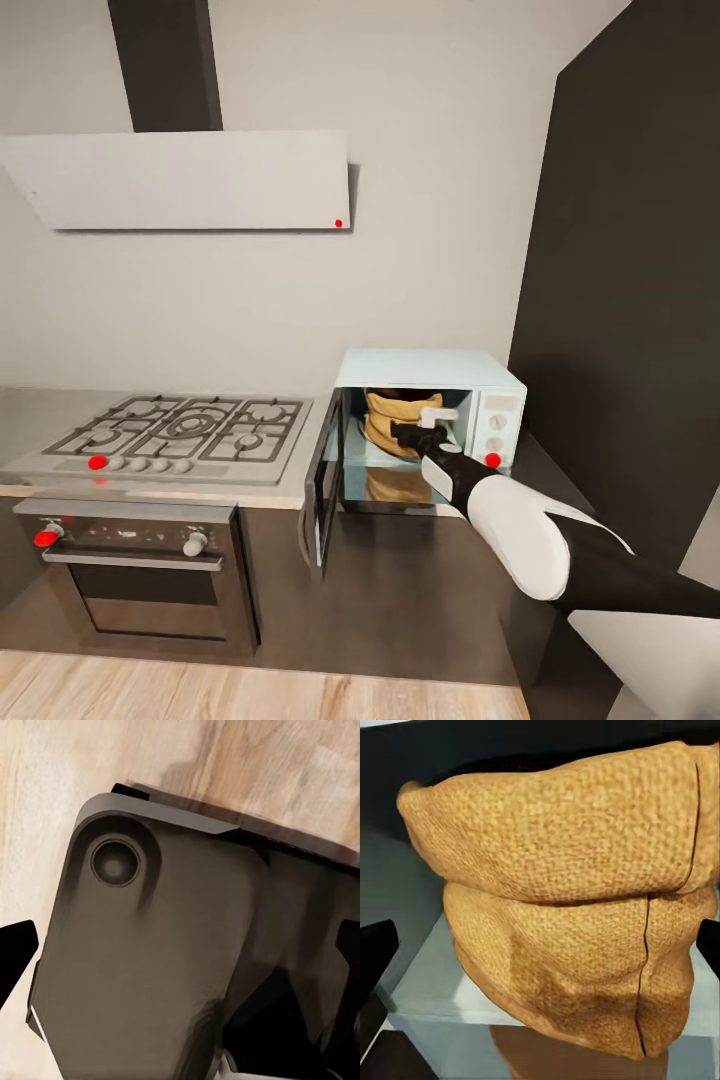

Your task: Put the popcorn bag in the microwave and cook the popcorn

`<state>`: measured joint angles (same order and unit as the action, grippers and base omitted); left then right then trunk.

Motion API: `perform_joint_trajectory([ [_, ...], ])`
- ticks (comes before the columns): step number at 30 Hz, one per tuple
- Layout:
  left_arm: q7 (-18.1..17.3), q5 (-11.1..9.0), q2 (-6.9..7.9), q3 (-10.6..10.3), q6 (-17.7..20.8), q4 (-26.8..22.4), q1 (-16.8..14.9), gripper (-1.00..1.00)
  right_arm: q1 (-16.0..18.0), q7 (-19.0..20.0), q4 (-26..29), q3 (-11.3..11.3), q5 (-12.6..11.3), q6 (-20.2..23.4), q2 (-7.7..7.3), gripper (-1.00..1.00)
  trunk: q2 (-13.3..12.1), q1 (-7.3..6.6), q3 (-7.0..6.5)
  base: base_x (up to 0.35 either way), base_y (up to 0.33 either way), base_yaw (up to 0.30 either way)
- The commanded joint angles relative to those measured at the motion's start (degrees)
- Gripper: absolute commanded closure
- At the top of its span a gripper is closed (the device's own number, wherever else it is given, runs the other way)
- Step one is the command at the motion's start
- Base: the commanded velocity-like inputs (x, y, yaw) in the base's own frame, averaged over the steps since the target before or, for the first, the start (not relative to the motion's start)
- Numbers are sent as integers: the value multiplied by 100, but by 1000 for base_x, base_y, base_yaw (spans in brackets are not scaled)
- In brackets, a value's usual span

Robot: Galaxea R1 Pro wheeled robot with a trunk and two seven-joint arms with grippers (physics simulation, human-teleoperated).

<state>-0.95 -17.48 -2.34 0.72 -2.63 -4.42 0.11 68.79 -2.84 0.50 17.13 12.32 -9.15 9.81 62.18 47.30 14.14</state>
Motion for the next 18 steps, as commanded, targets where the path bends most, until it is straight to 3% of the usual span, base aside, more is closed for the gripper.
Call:
perform_joint_trajectory([
  [1, -10, -27, -2, 3, -10, -6, 0, -100, -21, 17, -10, 45, 56, -26, 3, -100, 4, 0, 6, 7, 0, 0],
  [18, -19, -18, 5, -11, -10, -6, 1, -100, -50, 91, -231, 45, 60, -50, -23, -100, 4, 0, 6, 186, 0, 0],
])
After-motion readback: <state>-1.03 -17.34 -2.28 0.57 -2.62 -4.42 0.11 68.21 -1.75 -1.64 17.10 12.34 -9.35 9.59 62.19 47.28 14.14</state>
